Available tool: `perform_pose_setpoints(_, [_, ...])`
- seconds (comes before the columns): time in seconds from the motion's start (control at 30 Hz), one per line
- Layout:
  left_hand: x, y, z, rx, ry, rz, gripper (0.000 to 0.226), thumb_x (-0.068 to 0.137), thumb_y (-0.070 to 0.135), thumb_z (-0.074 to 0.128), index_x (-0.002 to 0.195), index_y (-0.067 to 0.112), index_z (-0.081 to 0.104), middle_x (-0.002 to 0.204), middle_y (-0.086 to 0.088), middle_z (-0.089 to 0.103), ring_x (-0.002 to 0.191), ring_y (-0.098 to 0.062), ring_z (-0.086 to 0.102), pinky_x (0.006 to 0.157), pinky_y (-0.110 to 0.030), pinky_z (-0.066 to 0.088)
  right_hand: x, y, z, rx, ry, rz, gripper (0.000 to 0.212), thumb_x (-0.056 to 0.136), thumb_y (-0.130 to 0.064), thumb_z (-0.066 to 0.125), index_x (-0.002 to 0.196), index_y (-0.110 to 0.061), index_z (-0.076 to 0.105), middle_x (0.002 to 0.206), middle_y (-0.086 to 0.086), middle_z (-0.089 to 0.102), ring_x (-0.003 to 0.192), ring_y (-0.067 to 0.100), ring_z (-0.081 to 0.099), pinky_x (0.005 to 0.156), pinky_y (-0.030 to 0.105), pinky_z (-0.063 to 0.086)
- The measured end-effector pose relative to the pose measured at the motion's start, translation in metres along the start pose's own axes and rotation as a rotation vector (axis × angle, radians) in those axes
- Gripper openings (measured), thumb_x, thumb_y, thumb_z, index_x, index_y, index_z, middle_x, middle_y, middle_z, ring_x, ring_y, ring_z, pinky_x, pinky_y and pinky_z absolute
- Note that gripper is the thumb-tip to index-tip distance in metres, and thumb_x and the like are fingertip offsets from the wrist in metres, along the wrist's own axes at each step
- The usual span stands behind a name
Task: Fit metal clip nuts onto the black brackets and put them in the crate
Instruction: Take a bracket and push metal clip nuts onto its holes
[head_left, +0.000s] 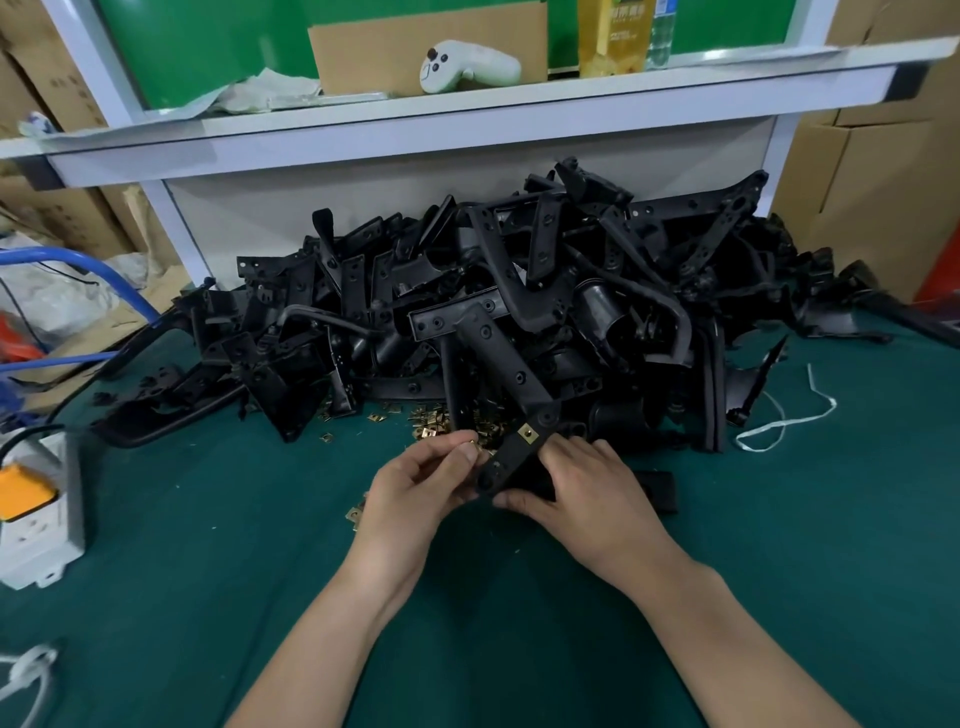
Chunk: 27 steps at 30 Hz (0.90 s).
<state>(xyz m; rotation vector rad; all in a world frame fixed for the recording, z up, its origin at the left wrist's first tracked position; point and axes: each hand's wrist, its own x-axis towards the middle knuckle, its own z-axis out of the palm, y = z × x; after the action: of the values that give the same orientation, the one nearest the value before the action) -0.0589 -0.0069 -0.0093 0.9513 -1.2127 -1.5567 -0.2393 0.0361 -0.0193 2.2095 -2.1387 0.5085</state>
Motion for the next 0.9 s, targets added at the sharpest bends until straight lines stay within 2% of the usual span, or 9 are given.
perform_pose_setpoints(0.13, [0.0002,-0.0016,0.0008,0.066,-0.018,0.020,0.031,0.077,0.037,0.073,0.103,0.022,0.079,0.109,-0.008,0.076,0.106,-0.023,0.071,0.094,-0.037,0.056,0.0007,0.0001,0.0013,0.000,0.000,-0.010,0.075,0.081,-0.081,0.024,0.115,-0.024,0.058,0.106,-0.013,0.061,0.102,0.009,0.053,0.089,0.024,0.030])
perform_pose_setpoints(0.23, [-0.0006,-0.0033,0.0022,0.127,-0.044,0.044,0.025,0.081,0.041,0.069,0.102,0.031,0.079,0.107,-0.004,0.077,0.103,-0.022,0.072,0.094,-0.035,0.056,0.0005,0.0002,0.0015,-0.002,0.004,-0.010,0.075,0.081,-0.081,0.024,0.115,-0.024,0.058,0.107,-0.013,0.061,0.102,0.009,0.054,0.090,0.024,0.030])
perform_pose_setpoints(0.37, [-0.0009,-0.0032,0.0018,0.151,-0.066,0.054,0.022,0.087,0.040,0.065,0.104,0.034,0.078,0.107,0.000,0.078,0.102,-0.018,0.073,0.094,-0.032,0.058,-0.0002,0.0004,0.0010,0.012,0.000,-0.015,0.074,0.082,-0.081,0.024,0.116,-0.024,0.058,0.108,-0.013,0.062,0.104,0.009,0.054,0.092,0.025,0.032])
perform_pose_setpoints(0.5, [-0.0021,-0.0021,0.0007,0.160,-0.094,0.054,0.026,0.087,0.040,0.064,0.110,0.036,0.077,0.110,0.001,0.077,0.105,-0.024,0.071,0.095,-0.036,0.056,-0.0001,0.0002,0.0004,0.019,0.007,-0.019,0.073,0.082,-0.080,0.025,0.114,-0.023,0.058,0.106,-0.012,0.061,0.102,0.010,0.054,0.090,0.025,0.031])
perform_pose_setpoints(0.6, [-0.0016,-0.0030,0.0007,0.171,-0.073,0.060,0.020,0.096,0.033,0.061,0.107,0.035,0.077,0.109,0.000,0.077,0.105,-0.027,0.070,0.095,-0.039,0.056,0.0000,0.0005,0.0010,0.019,0.010,-0.021,0.074,0.081,-0.081,0.025,0.113,-0.024,0.058,0.104,-0.013,0.061,0.100,0.009,0.053,0.088,0.024,0.030])
perform_pose_setpoints(0.67, [0.0000,-0.0049,0.0005,0.157,-0.022,0.069,0.022,0.100,0.025,0.058,0.103,0.033,0.078,0.105,-0.001,0.077,0.100,-0.024,0.070,0.091,-0.038,0.057,0.0000,0.0006,0.0016,0.016,0.011,-0.021,0.078,0.080,-0.084,0.021,0.114,-0.024,0.058,0.104,-0.013,0.061,0.100,0.009,0.054,0.088,0.024,0.030])
perform_pose_setpoints(0.8, [0.0013,-0.0046,0.0008,0.092,0.019,0.073,0.023,0.104,0.019,0.053,0.099,0.024,0.075,0.096,-0.004,0.073,0.082,-0.012,0.069,0.071,-0.026,0.056,0.0008,0.0005,0.0030,0.001,0.019,-0.018,0.087,0.076,-0.086,0.011,0.111,-0.023,0.058,0.101,-0.012,0.061,0.097,0.010,0.054,0.088,0.025,0.032])
perform_pose_setpoints(0.9, [0.0011,-0.0040,-0.0002,0.123,0.006,0.116,0.024,0.104,0.023,0.051,0.095,0.030,0.072,0.085,0.005,0.068,0.074,-0.007,0.065,0.066,-0.023,0.053,0.0008,0.0012,0.0039,0.004,0.026,-0.018,0.084,0.077,-0.086,0.014,0.110,-0.022,0.058,0.100,-0.011,0.061,0.096,0.010,0.054,0.088,0.025,0.032])
